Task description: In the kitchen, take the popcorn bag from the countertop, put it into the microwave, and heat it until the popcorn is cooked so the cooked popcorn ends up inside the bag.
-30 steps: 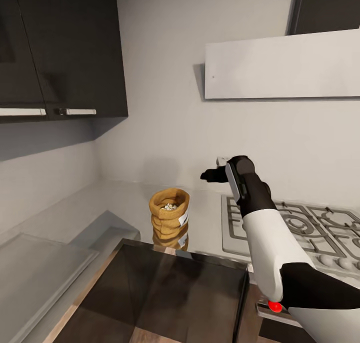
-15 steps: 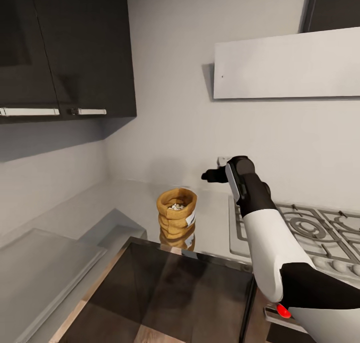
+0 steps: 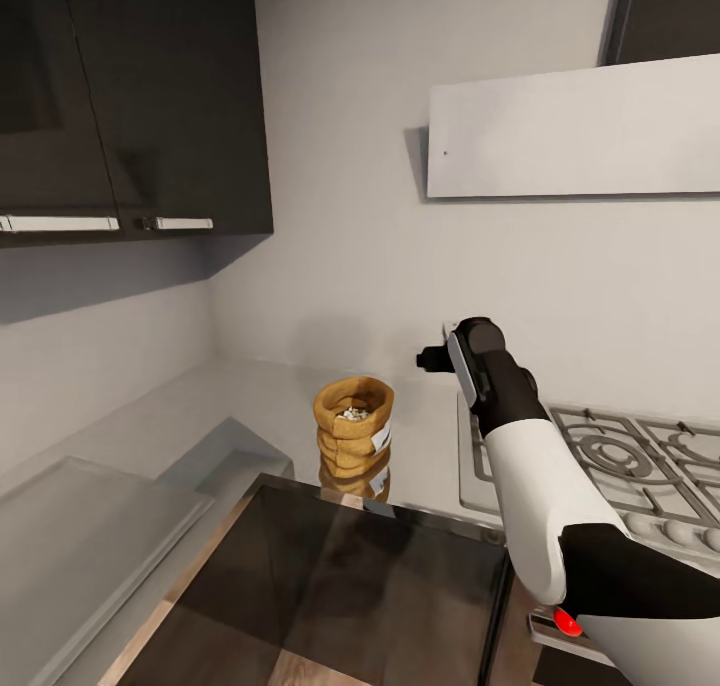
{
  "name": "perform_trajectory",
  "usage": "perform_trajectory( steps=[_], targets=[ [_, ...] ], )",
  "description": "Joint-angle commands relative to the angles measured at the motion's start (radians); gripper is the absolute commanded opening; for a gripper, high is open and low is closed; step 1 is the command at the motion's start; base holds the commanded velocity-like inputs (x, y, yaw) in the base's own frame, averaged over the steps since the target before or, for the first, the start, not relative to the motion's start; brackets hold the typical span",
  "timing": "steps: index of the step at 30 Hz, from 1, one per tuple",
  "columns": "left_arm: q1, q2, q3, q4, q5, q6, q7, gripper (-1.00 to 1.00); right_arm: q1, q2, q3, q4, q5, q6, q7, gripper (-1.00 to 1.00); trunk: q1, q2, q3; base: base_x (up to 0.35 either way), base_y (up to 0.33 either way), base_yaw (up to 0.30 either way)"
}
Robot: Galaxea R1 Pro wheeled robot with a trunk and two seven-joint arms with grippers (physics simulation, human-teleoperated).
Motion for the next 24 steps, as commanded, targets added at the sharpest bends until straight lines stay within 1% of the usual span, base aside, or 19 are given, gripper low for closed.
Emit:
perform_trajectory(
  steps=[1, 4, 10, 14, 24],
  targets=[
    [0.000, 0.000, 0.006, -0.002, 0.000, -0.002, 0.001, 1.00, -0.001, 0.001, -0.003, -0.001, 0.004, 0.004, 0.003, 1.00, 0.000, -0.001, -0.001, 0.000, 0.000, 0.000],
    [0.000, 0.000, 0.006, -0.002, 0.000, -0.001, 0.001, 1.00, -0.001, 0.001, -0.003, -0.001, -0.003, 0.004, 0.003, 1.00, 0.000, -0.001, -0.001, 0.000, 0.000, 0.000],
    [0.000, 0.000, 0.006, -0.001, 0.000, -0.001, 0.001, 1.00, -0.001, 0.001, -0.005, 0.004, -0.003, 0.004, 0.003, 1.00, 0.000, -0.001, -0.001, 0.000, 0.000, 0.028],
    [0.000, 0.000, 0.006, -0.001, 0.000, -0.002, 0.001, 1.00, -0.001, 0.001, -0.005, 0.027, -0.006, 0.004, 0.003, 1.00, 0.000, -0.001, -0.001, 0.000, 0.000, 0.230],
    [0.000, 0.001, 0.006, -0.002, 0.000, -0.002, 0.001, 1.00, -0.001, 0.001, -0.007, 0.032, 0.001, 0.004, 0.002, 1.00, 0.000, -0.001, -0.001, 0.000, 0.000, 0.271]
  ],
)
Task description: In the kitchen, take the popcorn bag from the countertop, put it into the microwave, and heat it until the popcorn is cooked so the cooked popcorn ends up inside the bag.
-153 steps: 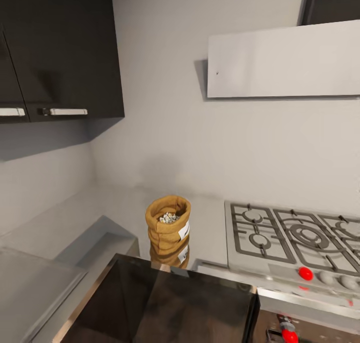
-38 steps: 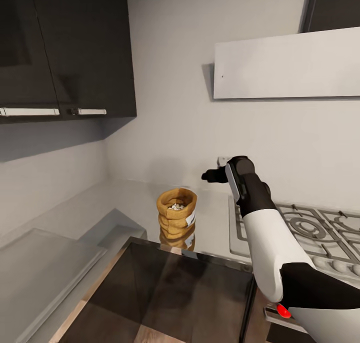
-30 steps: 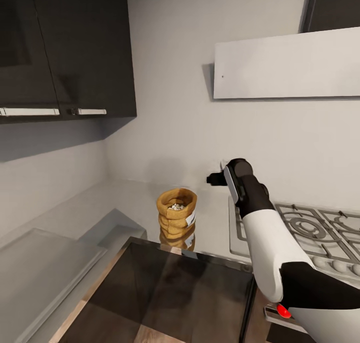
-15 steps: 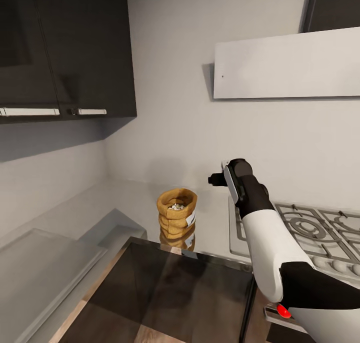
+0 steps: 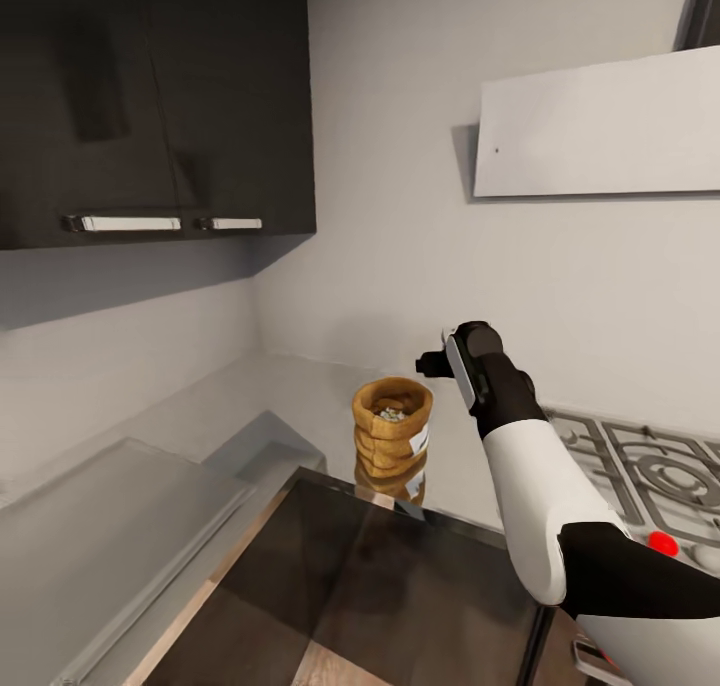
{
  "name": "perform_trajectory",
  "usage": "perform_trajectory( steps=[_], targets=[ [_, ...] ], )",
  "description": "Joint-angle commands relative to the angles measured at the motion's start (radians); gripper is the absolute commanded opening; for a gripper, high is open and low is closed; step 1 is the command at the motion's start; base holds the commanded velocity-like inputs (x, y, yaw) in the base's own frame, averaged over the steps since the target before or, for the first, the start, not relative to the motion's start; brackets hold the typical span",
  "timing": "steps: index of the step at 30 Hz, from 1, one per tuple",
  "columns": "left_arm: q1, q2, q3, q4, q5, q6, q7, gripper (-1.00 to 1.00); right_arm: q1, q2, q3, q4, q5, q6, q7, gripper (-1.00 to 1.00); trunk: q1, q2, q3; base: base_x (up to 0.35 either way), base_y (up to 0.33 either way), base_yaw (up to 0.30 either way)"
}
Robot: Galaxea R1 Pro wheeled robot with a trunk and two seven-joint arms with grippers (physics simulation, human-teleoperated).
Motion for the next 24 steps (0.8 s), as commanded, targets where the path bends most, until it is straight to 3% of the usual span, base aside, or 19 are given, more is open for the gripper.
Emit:
perform_trajectory(
  steps=[1, 4, 12, 24],
  targets=[
    [0.000, 0.000, 0.006, -0.001, 0.000, -0.001, 0.001, 1.00, -0.001, 0.001, -0.004, 0.000, 0.008, 0.004, 0.004, 1.00, 0.000, -0.001, -0.001, 0.000, 0.000, 0.272],
    [0.000, 0.000, 0.006, -0.001, -0.001, -0.001, 0.001, 1.00, -0.001, 0.001, -0.005, 0.008, 0.008, 0.004, 0.002, 1.00, 0.000, -0.001, -0.001, 0.000, 0.000, 0.136],
    [0.000, 0.000, 0.006, -0.002, -0.001, -0.003, 0.001, 1.00, -0.001, 0.001, -0.008, 0.159, 0.010, 0.004, -0.011, 1.00, 0.000, -0.001, -0.001, 0.000, 0.000, 0.011],
    [0.000, 0.000, 0.006, -0.002, -0.001, -0.002, 0.001, 1.00, -0.002, 0.001, -0.011, 0.165, 0.004, 0.004, -0.007, 1.00, 0.000, -0.001, -0.001, 0.000, 0.000, 0.000]
  ],
)
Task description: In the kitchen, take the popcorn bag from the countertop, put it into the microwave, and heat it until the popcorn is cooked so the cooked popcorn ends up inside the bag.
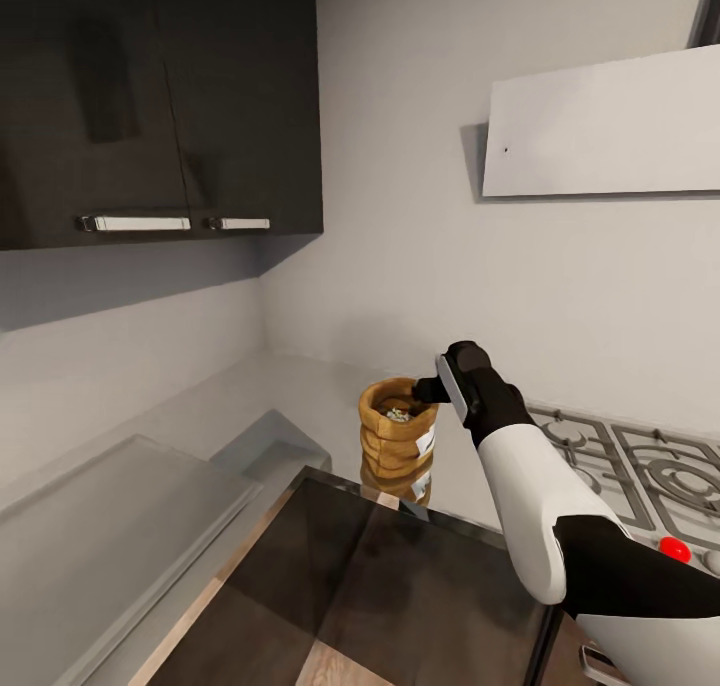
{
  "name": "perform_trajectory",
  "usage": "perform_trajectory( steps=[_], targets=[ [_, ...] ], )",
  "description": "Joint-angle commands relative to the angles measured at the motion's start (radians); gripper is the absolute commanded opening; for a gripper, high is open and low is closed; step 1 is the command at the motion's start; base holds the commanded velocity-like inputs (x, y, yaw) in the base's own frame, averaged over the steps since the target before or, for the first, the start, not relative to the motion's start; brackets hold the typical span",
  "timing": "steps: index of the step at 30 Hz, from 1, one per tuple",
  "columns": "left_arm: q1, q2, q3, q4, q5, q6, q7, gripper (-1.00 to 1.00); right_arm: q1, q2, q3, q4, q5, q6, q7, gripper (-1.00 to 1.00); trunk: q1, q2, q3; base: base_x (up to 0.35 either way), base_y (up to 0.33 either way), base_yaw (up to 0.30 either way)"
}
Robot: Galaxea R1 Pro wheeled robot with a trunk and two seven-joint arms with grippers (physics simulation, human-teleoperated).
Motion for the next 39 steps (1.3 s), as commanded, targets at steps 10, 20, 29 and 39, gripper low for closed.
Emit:
perform_trajectory(
  steps=[10, 20, 29, 39],
  targets=[
    [0.000, 0.000, 0.008, -0.002, -0.001, -0.001, 0.000, 1.00, 0.002, 0.000, -0.023, 0.043, 0.011, -0.013, 0.003, 1.00, 0.000, -0.001, -0.001, 0.000, 0.000, 0.000],
    [0.000, 0.000, 0.008, -0.002, -0.001, -0.001, -0.001, 1.00, 0.002, -0.003, -0.023, 0.045, 0.014, -0.020, 0.004, 1.00, 0.000, -0.001, -0.001, 0.000, 0.000, 0.000],
    [0.000, 0.000, 0.008, -0.002, 0.000, -0.001, -0.001, 1.00, 0.002, -0.003, -0.023, 0.045, 0.013, -0.027, 0.003, 1.00, 0.000, -0.001, -0.001, 0.023, 0.000, 0.000],
    [0.000, 0.000, 0.007, -0.002, -0.001, -0.001, -0.001, 1.00, 0.002, -0.004, -0.023, 0.065, 0.013, -0.034, -0.002, 1.00, 0.000, -0.001, -0.001, 0.062, 0.000, 0.000]
  ],
)
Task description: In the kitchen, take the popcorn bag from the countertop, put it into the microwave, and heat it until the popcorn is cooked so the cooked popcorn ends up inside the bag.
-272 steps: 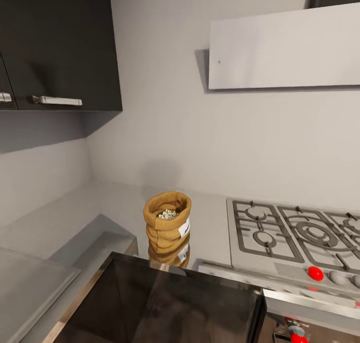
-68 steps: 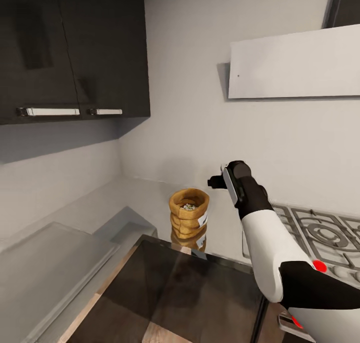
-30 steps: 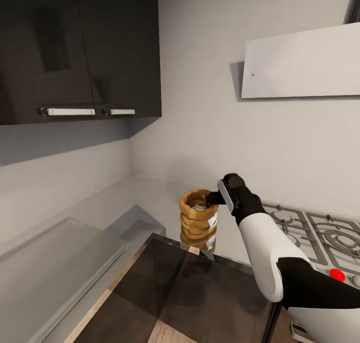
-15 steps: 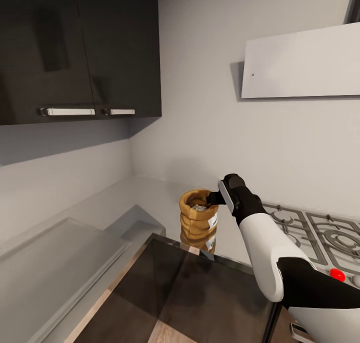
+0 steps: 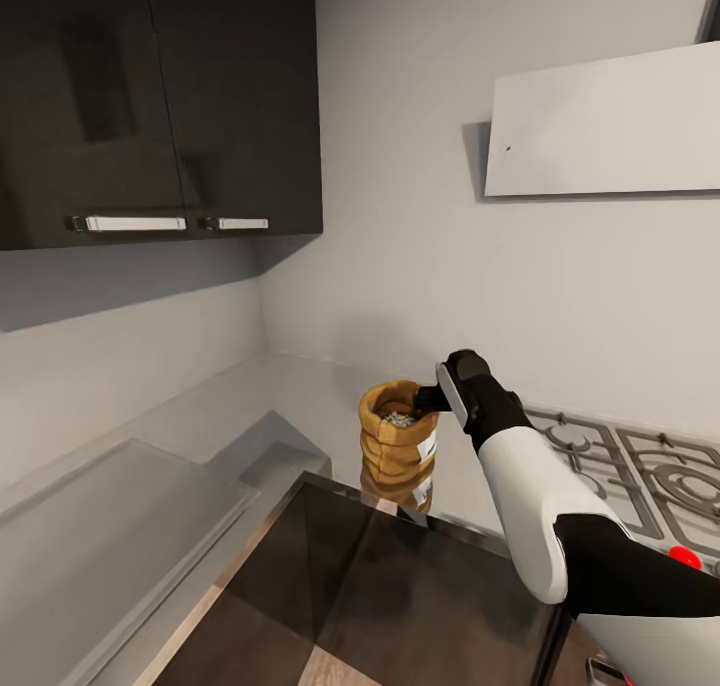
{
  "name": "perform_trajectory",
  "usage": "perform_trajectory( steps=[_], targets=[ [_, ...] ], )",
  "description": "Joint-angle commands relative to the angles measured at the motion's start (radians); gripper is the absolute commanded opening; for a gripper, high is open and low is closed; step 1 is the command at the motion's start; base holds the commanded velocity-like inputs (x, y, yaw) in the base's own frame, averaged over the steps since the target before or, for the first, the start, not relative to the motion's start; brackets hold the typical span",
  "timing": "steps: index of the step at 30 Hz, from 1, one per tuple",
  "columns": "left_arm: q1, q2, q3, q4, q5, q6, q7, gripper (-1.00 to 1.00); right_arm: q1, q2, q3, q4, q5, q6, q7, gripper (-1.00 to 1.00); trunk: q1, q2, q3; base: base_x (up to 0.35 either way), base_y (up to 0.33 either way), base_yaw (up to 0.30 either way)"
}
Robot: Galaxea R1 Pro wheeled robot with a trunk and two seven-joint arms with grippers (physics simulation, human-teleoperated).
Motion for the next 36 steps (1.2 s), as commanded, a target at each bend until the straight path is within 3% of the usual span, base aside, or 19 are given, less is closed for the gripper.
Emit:
perform_trajectory(
  steps=[1, 6, 13, 20, 27, 36],
  targets=[
    [0.000, 0.000, 0.006, -0.002, 0.000, -0.001, 0.001, 1.00, -0.001, 0.001, -0.006, 0.022, 0.011, -0.001, 0.002, 1.00, 0.000, -0.001, -0.001, 0.006, 0.000, 0.000],
    [0.000, 0.000, 0.006, -0.002, 0.000, -0.001, 0.001, 1.00, -0.001, 0.001, -0.007, 0.079, 0.011, -0.058, -0.001, 1.00, 0.000, -0.001, -0.001, 0.001, 0.000, 0.000],
    [0.000, 0.000, 0.006, -0.002, 0.000, -0.001, 0.001, 1.00, -0.001, 0.001, -0.009, 0.084, 0.011, -0.072, 0.000, 1.00, 0.000, -0.001, -0.001, 0.000, 0.000, 0.000],
    [0.000, 0.000, 0.007, -0.002, 0.000, -0.001, 0.001, 1.00, -0.001, -0.001, -0.018, 0.166, 0.011, -0.164, 0.000, 1.00, 0.000, -0.001, -0.001, 0.000, 0.000, 0.000],
    [0.000, 0.000, 0.006, -0.002, 0.000, -0.001, 0.001, 1.00, -0.001, -0.021, -0.027, 0.171, 0.008, -0.173, 0.001, 1.00, 0.000, -0.001, -0.001, 0.000, 0.000, 0.000],
    [0.000, 0.000, 0.007, -0.002, 0.000, -0.001, 0.001, 1.00, -0.001, -0.023, -0.028, 0.171, 0.007, -0.172, -0.001, 1.00, 0.000, -0.001, -0.001, 0.000, 0.000, 0.000]
  ],
)
